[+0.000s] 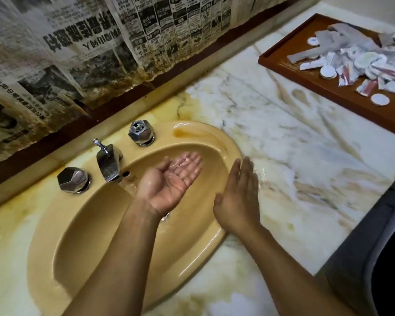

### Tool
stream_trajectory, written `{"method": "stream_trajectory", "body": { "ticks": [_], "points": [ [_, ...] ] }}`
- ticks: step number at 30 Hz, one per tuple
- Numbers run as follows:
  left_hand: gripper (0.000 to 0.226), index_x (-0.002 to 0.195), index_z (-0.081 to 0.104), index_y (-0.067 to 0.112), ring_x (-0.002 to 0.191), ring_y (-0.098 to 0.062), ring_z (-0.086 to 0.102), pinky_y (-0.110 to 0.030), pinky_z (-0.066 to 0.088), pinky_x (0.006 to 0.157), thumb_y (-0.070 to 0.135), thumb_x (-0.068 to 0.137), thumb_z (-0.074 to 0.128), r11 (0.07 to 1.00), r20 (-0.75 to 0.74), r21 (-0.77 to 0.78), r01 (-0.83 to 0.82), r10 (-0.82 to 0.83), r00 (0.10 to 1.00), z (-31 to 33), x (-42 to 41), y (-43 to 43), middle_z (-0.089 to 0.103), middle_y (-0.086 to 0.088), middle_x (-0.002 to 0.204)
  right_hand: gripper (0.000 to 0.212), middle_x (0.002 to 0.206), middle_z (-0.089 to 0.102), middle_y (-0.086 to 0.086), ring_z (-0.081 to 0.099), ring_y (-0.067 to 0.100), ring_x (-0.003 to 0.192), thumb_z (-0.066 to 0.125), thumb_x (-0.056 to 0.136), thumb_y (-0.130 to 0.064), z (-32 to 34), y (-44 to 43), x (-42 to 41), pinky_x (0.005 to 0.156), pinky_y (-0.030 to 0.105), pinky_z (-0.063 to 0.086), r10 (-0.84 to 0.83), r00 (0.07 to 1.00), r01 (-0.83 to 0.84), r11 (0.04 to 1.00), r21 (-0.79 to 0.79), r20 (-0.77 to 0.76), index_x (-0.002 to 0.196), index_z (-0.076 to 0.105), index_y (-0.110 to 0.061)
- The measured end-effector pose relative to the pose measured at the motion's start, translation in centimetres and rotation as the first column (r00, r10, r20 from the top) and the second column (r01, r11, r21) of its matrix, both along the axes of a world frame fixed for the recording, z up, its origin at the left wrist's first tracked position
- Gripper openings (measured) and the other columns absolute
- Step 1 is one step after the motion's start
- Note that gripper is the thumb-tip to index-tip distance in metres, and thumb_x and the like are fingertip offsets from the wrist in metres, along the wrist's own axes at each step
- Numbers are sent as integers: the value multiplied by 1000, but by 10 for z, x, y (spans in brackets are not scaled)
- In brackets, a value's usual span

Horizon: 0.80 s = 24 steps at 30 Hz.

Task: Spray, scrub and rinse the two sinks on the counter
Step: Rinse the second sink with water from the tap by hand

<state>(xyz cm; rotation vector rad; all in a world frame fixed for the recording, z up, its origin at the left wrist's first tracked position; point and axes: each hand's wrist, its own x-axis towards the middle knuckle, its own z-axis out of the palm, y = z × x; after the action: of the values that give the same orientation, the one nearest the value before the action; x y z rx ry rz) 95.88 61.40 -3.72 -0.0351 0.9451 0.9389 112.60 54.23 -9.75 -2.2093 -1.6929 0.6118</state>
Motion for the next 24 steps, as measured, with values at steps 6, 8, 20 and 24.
{"method": "stream_trajectory", "body": {
  "ticks": [6, 8, 20, 24],
  "points": [
    [47, 138, 53, -5, 137, -35, 53, -44, 41, 114, 27, 112, 30, 984, -167, 6, -176, 174, 970, -8, -7, -12, 57, -24, 145, 78, 171, -16, 12, -14, 28, 158, 38, 108, -39, 6, 132, 22, 128, 51, 6, 446, 849, -449, 892, -59, 283, 163, -10, -9],
    [43, 134, 55, -3, 132, -34, 56, -43, 43, 110, 22, 112, 28, 945, -214, -63, -320, 300, 930, -18, -36, -18, 59, -22, 143, 73, 172, -16, 7, -14, 23, 159, 34, 109, -39, 3, 135, 24, 128, 49, 9, 494, 817, -504, 862, -50, 298, 164, -6, -13],
    [33, 100, 67, 7, 96, -19, 66, -35, 52, 90, 21, 109, 38, 882, -309, -177, -436, 371, 876, -8, -79, -9, 69, -6, 92, 75, 169, -26, 0, -21, 26, 157, 33, 107, -43, -5, 82, 51, 129, 46, -1, 425, 896, -422, 905, -51, 129, 164, -7, -15],
    [40, 86, 70, 8, 83, -17, 63, -34, 51, 77, 21, 108, 40, 842, -260, -195, -503, 450, 854, -17, -71, 1, 70, -6, 77, 70, 171, -19, 0, -12, 18, 159, 26, 108, -44, -6, 99, 67, 129, 42, -3, 469, 881, -468, 883, -25, 71, 165, -7, -19]
  ]
}}
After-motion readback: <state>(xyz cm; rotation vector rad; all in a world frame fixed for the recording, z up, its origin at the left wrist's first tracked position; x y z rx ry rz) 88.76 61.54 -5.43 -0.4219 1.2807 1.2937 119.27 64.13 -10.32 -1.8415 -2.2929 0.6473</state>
